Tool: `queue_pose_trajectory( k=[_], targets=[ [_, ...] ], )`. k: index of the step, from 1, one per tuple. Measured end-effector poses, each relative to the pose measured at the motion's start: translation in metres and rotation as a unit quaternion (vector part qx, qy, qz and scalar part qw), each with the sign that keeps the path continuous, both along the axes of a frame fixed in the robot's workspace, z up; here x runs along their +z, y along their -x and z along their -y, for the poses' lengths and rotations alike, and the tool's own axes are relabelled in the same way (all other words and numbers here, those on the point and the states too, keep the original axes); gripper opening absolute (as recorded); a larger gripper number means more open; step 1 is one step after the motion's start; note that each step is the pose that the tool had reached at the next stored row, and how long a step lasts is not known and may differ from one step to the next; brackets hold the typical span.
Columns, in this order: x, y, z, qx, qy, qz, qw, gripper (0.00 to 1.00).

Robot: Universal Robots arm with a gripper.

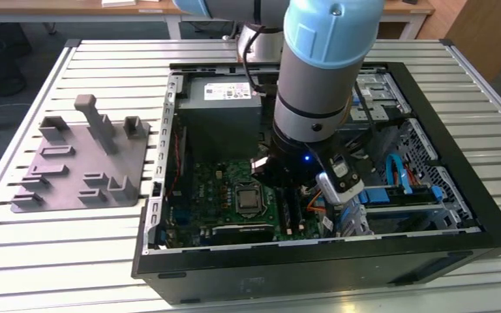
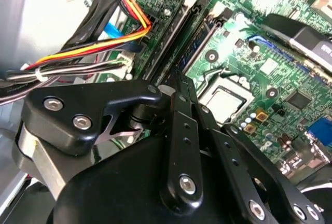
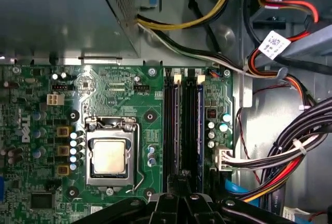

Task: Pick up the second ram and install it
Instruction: 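Press down the second ram until it locks into place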

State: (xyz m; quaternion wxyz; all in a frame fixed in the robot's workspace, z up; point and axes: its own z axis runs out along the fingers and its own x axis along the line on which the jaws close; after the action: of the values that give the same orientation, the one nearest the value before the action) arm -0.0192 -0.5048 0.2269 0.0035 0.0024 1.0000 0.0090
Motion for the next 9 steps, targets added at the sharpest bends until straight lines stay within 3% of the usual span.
queue_pose_trajectory(
  k=[5, 9],
  targets=[
    [-0.0039, -0.0001, 0.001, 0.002, 0.0043, -0.0004, 1.0, 0.1],
    [-0.0059, -0.0001, 0.0048, 0.004, 0.0044, -0.0005, 1.0, 0.1]
  ],
)
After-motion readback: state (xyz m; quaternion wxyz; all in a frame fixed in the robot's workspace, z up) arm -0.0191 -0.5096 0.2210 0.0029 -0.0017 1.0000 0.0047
